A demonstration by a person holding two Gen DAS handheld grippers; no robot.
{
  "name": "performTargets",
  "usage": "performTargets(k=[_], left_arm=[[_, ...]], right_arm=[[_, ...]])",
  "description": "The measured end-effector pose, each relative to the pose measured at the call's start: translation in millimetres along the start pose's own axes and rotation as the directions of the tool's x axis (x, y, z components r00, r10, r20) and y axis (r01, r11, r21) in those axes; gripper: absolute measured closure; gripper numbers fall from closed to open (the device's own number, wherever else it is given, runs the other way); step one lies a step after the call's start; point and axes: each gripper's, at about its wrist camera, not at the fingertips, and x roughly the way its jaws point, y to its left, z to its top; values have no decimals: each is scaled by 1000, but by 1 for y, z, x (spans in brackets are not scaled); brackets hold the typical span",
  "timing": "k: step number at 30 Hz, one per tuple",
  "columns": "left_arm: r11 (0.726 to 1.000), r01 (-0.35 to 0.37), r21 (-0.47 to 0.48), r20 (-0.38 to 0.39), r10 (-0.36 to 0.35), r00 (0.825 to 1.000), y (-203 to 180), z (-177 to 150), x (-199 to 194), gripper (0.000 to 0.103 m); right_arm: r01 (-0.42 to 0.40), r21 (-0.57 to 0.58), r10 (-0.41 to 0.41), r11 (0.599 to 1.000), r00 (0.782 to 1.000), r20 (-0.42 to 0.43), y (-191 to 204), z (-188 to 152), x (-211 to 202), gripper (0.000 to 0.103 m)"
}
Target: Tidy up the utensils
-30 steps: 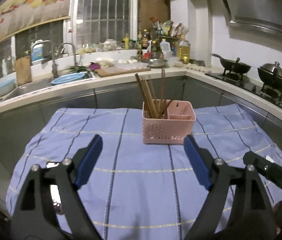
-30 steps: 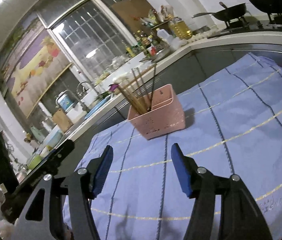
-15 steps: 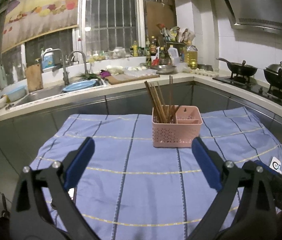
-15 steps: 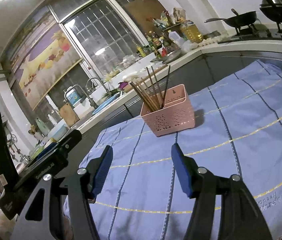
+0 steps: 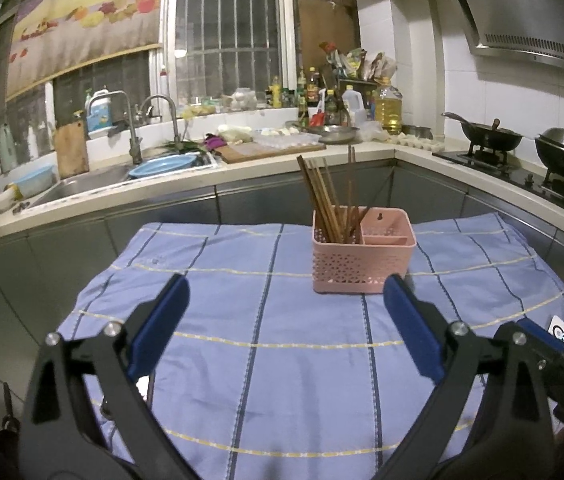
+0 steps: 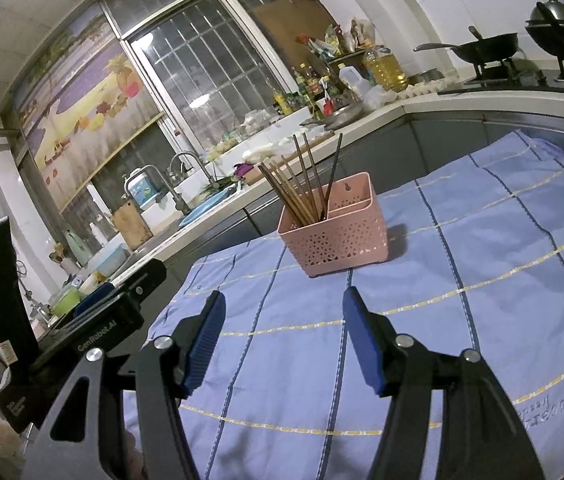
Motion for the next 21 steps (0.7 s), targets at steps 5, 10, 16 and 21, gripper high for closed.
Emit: performTargets(k=[5, 10, 16, 21], left_arm=[[1000, -1, 4, 3, 1, 1000, 0, 0, -1, 7], [1000, -4, 9, 4, 4, 1000, 2, 0, 3, 6], [1000, -2, 13, -9, 2, 1000, 4, -1, 8, 6], [1000, 2, 21, -40, -1, 999, 4, -6, 16, 6]], right_arm=[[7, 4, -7, 1000, 1000, 2, -2, 1, 2, 42], [11, 7, -11, 1000, 1000, 3, -5, 1, 3, 42], [23, 8, -23, 1000, 1000, 0, -10, 0, 6, 42], [40, 21, -40, 999, 999, -3, -14, -3, 10, 40]])
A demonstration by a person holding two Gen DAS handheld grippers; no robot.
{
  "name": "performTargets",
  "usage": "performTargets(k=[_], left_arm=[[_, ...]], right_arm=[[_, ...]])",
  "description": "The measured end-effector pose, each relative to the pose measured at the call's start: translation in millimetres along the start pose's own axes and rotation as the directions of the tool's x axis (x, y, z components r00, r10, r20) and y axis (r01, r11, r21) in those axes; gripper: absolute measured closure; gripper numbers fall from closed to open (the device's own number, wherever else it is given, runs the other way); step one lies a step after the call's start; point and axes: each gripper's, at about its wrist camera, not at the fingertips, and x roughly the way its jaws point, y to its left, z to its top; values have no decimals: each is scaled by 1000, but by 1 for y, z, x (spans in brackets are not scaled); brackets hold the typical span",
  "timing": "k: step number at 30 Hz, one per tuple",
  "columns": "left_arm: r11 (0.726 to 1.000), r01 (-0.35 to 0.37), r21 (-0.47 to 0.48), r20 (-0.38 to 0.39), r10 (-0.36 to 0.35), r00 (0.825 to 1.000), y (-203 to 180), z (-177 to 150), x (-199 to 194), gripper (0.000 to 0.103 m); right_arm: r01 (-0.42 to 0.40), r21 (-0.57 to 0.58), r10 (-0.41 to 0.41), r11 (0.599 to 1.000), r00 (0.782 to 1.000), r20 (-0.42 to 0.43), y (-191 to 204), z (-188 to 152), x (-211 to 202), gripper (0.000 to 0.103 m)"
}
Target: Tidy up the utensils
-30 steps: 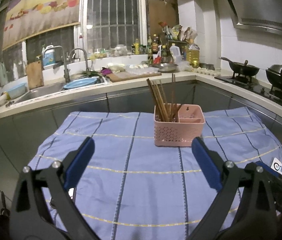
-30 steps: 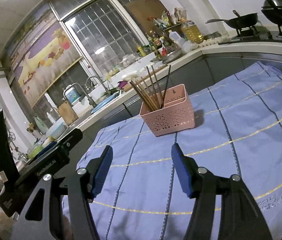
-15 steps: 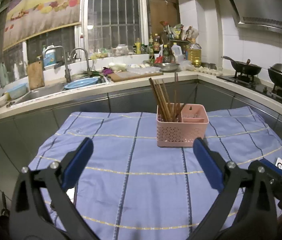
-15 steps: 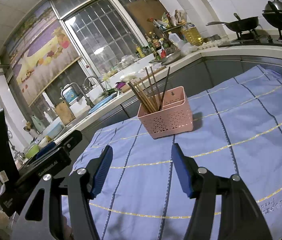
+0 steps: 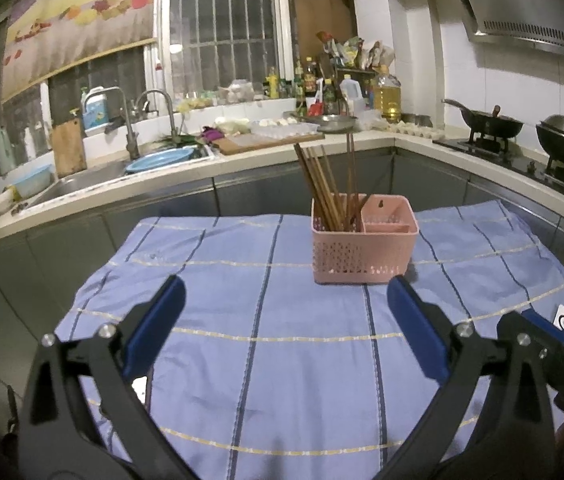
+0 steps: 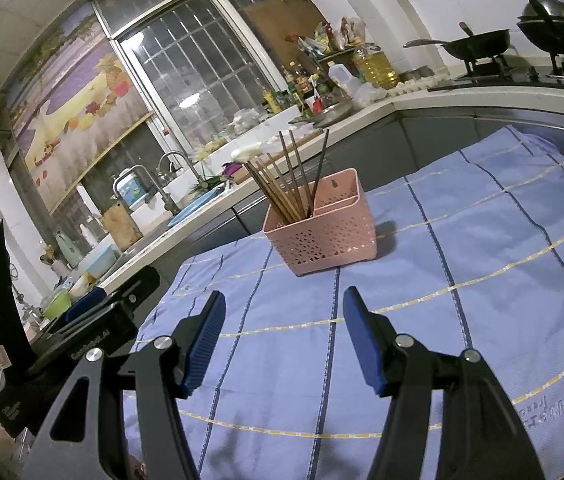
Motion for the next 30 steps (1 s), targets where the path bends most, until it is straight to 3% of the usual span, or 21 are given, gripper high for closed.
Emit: performTargets(k=[11, 19, 30], left_arm=[[1000, 11, -3, -27, -11, 1000, -4, -11, 5, 6], [998, -67, -9, -9, 67, 998, -4, -7, 3, 6], [996, -89, -22, -21, 89, 996, 1, -6, 2, 6]], right_arm=[[21, 16, -21, 1000, 1000, 6, -10, 0, 1, 33], [21, 19, -21, 1000, 1000, -10, -11, 0, 6, 32], [19, 20, -18, 1000, 1000, -19, -10, -2, 8, 31]])
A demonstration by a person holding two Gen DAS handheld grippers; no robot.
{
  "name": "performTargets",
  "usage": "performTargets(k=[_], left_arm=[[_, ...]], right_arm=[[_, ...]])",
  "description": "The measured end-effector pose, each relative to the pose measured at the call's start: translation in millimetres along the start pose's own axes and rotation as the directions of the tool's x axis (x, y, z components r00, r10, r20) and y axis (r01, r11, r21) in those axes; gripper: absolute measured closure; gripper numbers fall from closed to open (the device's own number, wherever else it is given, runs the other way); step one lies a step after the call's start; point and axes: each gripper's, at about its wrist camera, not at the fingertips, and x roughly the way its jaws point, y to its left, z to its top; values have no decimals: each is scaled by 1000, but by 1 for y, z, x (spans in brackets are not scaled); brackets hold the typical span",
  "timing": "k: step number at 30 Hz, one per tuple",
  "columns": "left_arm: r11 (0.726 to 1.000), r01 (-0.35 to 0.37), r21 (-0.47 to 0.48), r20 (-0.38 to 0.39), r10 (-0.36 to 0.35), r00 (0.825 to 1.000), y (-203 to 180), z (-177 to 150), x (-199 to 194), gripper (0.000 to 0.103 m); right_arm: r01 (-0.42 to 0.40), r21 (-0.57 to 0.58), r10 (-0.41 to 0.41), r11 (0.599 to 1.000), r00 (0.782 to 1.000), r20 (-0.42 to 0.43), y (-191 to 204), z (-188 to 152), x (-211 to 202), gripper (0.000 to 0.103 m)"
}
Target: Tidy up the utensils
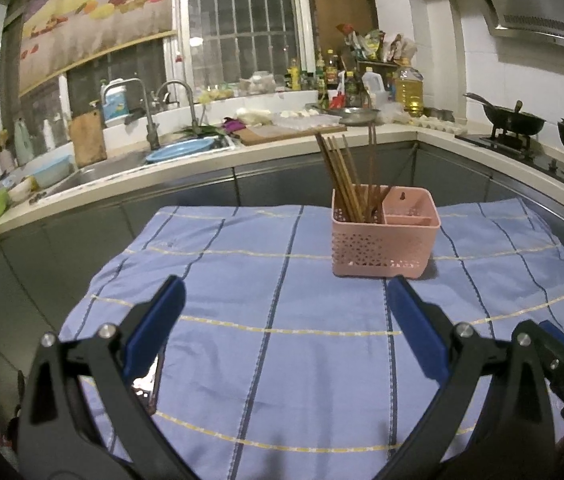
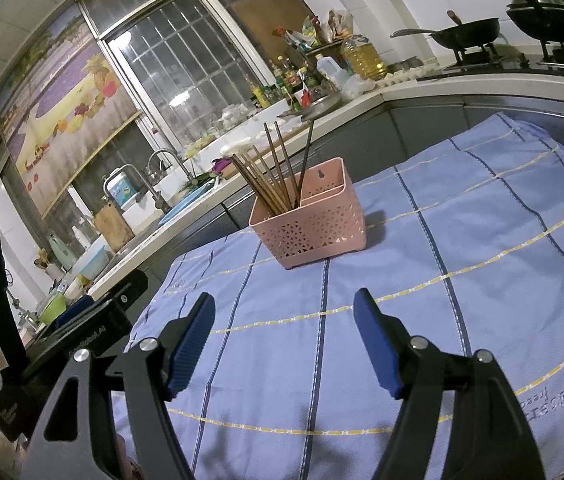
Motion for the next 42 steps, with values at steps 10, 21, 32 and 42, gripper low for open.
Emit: performTargets(k=[10, 21, 32, 42], left_arm=[[999, -23, -27, -26, 23, 999, 6, 2, 3, 6], [1000, -26, -13, -13, 26, 1000, 2, 2, -3, 6], [999, -33, -1, 16, 33, 999, -2, 4, -8, 6], [998, -36, 54, 42, 34, 999, -9, 4, -12, 6]], right_arm=[[-7, -7, 7, 1000, 1000, -7, 3, -4, 2, 31], [-15, -8, 15, 1000, 1000, -4, 6, -5, -1, 31], [-19, -14, 18, 1000, 1000, -10, 10, -6, -1, 31], [-18, -14, 18, 1000, 1000, -9, 11, -6, -1, 31]])
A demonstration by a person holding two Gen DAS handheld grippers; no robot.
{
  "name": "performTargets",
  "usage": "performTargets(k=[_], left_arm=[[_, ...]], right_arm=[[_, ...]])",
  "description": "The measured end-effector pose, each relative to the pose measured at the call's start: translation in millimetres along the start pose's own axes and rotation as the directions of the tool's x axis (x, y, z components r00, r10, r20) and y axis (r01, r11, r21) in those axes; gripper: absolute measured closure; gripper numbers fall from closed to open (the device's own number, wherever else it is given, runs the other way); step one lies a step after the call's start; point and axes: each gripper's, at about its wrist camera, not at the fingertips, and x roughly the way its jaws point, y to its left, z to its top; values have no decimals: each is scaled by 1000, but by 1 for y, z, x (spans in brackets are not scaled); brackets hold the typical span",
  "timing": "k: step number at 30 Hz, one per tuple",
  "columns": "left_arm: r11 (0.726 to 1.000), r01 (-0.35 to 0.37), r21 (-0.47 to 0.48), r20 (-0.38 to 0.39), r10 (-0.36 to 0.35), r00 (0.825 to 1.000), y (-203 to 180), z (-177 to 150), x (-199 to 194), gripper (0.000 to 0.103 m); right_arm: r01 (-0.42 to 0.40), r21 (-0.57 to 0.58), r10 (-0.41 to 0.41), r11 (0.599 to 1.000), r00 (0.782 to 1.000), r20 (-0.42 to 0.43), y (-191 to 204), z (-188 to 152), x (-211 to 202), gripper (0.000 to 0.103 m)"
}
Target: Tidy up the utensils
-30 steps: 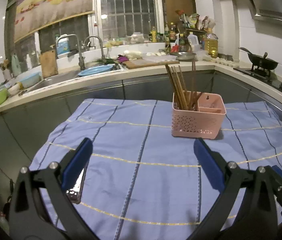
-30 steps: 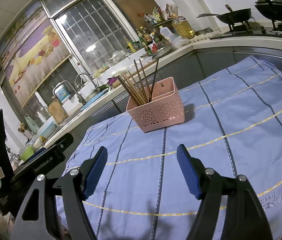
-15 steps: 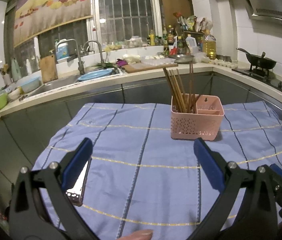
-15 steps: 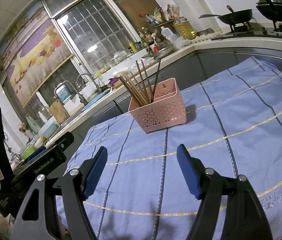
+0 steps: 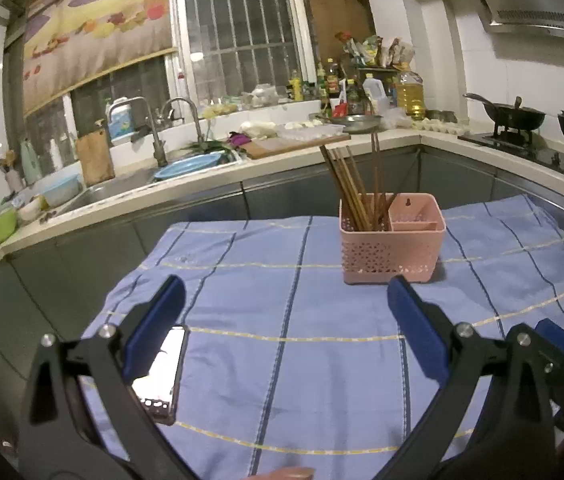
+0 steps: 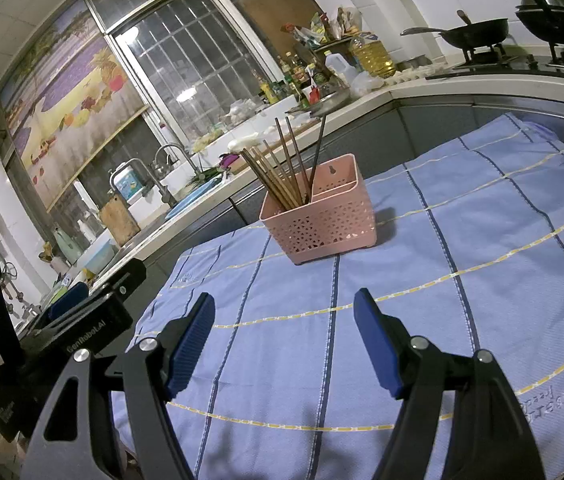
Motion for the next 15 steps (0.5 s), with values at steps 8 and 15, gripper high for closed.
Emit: performTargets(k=[8, 15], left_arm=[[1000, 12, -15, 7, -12, 1000, 1, 1, -2, 6], [1000, 5, -18, 6, -5, 1000, 1, 1, -2, 6]], right_arm=[[0, 1, 0, 1000, 1000, 0, 0, 0, 0, 31], [0, 1, 0, 1000, 1000, -1, 0, 0, 0, 31]])
